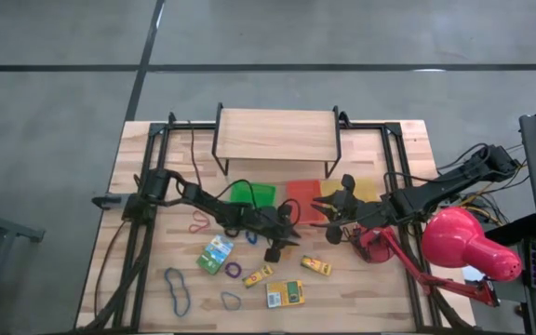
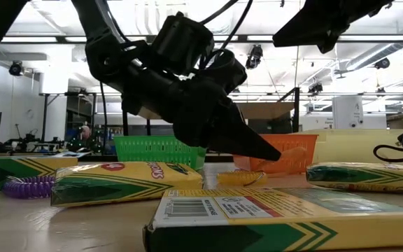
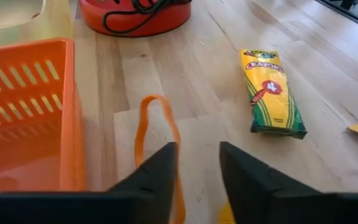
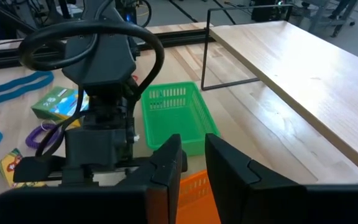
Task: Pick & Place Office Desk Supplies
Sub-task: Put the orange rubber band into the yellow bin
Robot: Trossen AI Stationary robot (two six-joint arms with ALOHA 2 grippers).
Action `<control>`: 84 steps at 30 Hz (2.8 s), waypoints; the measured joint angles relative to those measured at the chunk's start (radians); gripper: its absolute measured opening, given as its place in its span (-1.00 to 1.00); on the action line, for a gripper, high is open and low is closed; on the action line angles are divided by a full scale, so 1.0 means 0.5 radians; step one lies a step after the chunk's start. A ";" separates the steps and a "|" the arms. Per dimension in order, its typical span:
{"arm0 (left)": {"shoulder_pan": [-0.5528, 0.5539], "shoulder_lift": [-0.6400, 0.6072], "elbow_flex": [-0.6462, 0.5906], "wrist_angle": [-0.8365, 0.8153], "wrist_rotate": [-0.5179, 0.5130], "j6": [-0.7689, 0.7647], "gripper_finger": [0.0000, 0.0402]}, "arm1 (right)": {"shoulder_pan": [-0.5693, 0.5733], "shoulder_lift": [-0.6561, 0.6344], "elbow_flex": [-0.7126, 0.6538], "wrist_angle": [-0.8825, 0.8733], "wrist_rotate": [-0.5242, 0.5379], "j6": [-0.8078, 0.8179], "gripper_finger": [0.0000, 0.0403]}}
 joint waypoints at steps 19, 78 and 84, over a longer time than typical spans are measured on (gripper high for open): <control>-0.022 -0.255 -0.003 -0.192 -0.006 0.021 0.02 | 0.000 0.000 0.010 0.001 0.000 0.000 -0.66; -0.037 -1.639 -0.660 -0.609 0.444 0.545 0.02 | 0.000 0.000 0.007 0.001 0.000 0.000 -0.66; -0.031 -2.081 -1.247 -0.291 0.474 0.519 0.02 | 0.000 0.000 0.008 0.001 0.000 0.000 -0.66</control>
